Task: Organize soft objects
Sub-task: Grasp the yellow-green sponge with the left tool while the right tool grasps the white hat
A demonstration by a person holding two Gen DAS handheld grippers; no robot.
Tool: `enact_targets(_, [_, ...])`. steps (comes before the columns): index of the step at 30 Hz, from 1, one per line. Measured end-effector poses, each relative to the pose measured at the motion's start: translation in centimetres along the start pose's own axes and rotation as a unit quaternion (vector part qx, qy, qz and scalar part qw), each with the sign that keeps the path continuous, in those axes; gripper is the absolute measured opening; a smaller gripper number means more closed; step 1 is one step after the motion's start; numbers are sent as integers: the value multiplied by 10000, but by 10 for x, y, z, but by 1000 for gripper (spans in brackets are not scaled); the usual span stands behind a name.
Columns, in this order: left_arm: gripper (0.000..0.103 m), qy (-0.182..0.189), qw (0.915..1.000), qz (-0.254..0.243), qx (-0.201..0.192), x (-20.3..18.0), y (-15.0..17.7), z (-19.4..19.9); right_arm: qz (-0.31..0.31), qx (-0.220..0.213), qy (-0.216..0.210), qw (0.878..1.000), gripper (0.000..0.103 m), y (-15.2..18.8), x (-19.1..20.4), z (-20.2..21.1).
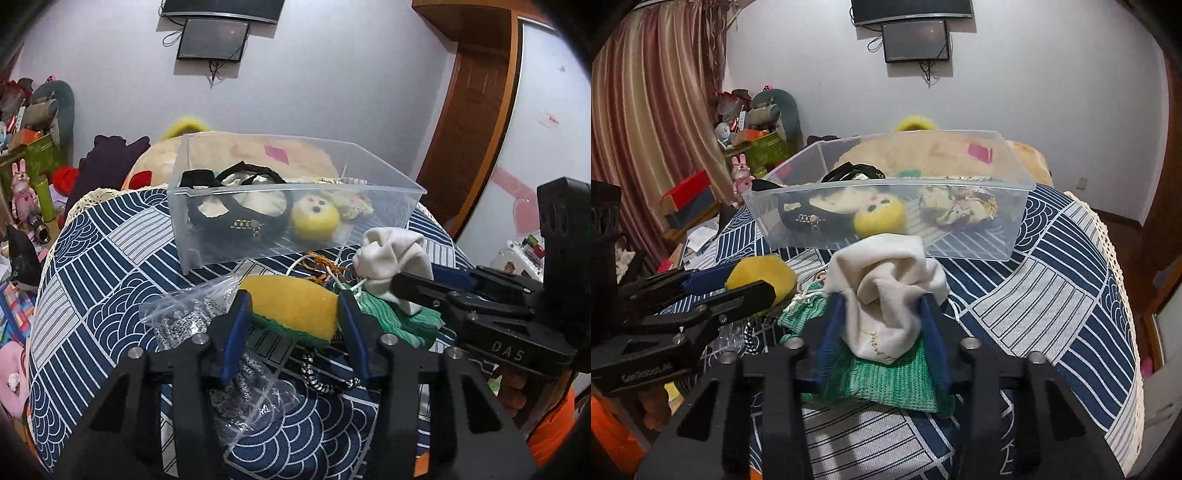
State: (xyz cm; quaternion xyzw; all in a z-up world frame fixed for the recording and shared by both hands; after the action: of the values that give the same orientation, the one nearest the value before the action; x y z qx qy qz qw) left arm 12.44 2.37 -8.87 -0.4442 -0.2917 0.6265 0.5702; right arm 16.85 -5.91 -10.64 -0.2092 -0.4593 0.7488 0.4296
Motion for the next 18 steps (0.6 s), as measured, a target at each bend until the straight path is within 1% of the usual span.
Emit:
enact_targets(1, [44,5,10000,8,-4,0,0,1,-23,-7,-15,10000,29,0,0,1])
enact_targets(3, [41,3,10000,-4,-7,1,0,2,-74,-41,-42,10000,20,-2,-2,3])
enact_targets(6, [37,-48,10000,-48,-59,0,0,6,-88,-102,-22,9999,13,-4,-2,6])
enact_targets(9, [34,-54,9999,-70,-132,0,-3,12,-68,-214,68,9997,9,-7,-3,12])
enact_targets(18, [33,-29,9976,-194,-667,-6,-33,43,-117,-574,145,9982,8,-26,-10,32])
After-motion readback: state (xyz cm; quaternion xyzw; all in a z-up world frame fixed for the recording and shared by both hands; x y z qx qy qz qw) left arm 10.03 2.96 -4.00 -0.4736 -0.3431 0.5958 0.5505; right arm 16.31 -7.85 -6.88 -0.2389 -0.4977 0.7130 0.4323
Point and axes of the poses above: each gripper's, at about its wrist camera, not at the fingertips, and z roughly against the way its jaws point, x to its left, y to its underside, the point moved 3 cm from there along -z, roughly the way its jaws point, and after that the axes turned 9 degrees about -x, right-handed, at the moved point
